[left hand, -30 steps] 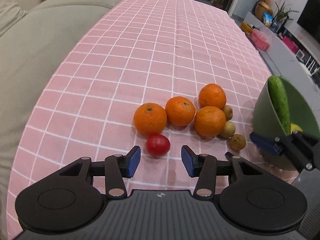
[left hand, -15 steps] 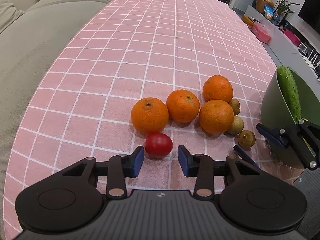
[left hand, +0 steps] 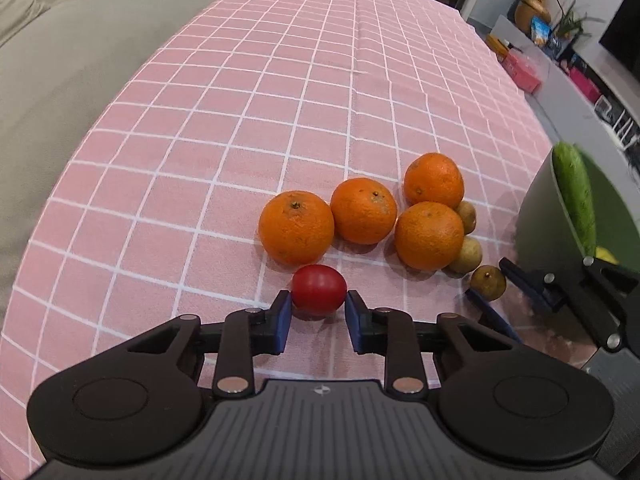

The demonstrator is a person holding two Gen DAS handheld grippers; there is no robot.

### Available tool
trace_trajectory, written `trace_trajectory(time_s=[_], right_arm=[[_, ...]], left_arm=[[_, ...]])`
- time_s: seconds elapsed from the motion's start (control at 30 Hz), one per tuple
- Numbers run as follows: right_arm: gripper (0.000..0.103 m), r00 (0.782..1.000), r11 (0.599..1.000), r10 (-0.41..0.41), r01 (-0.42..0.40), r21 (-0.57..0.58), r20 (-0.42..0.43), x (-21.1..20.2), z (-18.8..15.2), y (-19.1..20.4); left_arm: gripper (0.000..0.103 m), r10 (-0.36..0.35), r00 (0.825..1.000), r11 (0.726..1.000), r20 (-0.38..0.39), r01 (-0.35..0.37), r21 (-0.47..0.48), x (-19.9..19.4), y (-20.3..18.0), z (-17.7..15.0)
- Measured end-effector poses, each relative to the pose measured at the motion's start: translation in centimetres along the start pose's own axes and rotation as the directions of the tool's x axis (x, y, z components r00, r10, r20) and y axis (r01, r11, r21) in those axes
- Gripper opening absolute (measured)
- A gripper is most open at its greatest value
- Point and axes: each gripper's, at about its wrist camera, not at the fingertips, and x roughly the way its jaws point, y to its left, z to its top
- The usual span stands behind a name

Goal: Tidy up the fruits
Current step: 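Grasp the red cherry tomato with the left tool while the right tool grasps a brown kiwi, then lower the tomato with the left tool while the right tool lowers the kiwi into the colander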

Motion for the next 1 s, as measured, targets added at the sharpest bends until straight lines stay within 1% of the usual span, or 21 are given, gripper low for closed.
trace_trajectory(time_s=[0.1, 0.27, 0.4, 0.53, 0.63, 0.7, 0.8, 0.93, 1.0], right_arm=[[0.020, 1.000, 1.000, 0.001, -0.002, 0.006, 0.022, -0.9, 0.1, -0.3], [0.020, 0.998, 0.997, 0.031, -0.036, 0.067, 0.062, -2.9, 0.1, -1.5], [0.020, 0.992, 0.982, 0.081, -0.096, 0.166, 0.095, -5.0, -0.1, -3.3], [0.020, 0.985, 0.954, 0.117, -0.147, 0.260, 0.127, -7.6, -0.6, -5.5], [0.020, 0.981, 0.929, 0.133, -0.172, 0.328, 0.139, -9.2, -1.4, -7.8], [0.020, 0.979, 0.904, 0.155, -0.195, 0.380, 0.131, -9.9, -2.3, -9.4], [0.020, 0.973, 0.852, 0.204, -0.230, 0.470, 0.105, -10.3, -4.1, -12.5], [0.021, 0.965, 0.790, 0.254, -0.248, 0.561, 0.069, -10.0, -6.5, -16.2], [0.021, 0.955, 0.764, 0.293, -0.264, 0.589, 0.047, -9.7, -7.6, -17.6]], left_arm=[[0.032, 0.004, 1.000, 1.000, 0.018, -0.004, 0.009, -0.8, -0.2, 0.0], [0.032, -0.031, 0.998, 0.999, 0.050, 0.030, 0.023, -2.8, -0.9, 0.0], [0.032, -0.084, 0.993, 0.996, 0.086, 0.081, 0.040, -4.8, -2.1, 0.5], [0.032, -0.150, 0.981, 0.987, 0.122, 0.141, 0.082, -6.9, -4.0, 1.1], [0.032, -0.208, 0.970, 0.974, 0.127, 0.194, 0.116, -7.8, -5.5, 1.5], [0.032, -0.234, 0.965, 0.966, 0.120, 0.217, 0.142, -8.1, -6.6, 1.6], [0.032, -0.276, 0.956, 0.948, 0.100, 0.254, 0.191, -8.1, -8.7, 1.9], [0.032, -0.334, 0.942, 0.917, 0.036, 0.315, 0.245, -7.4, -11.7, 2.1], [0.032, -0.360, 0.933, 0.902, -0.007, 0.350, 0.254, -6.5, -13.1, 2.0]])
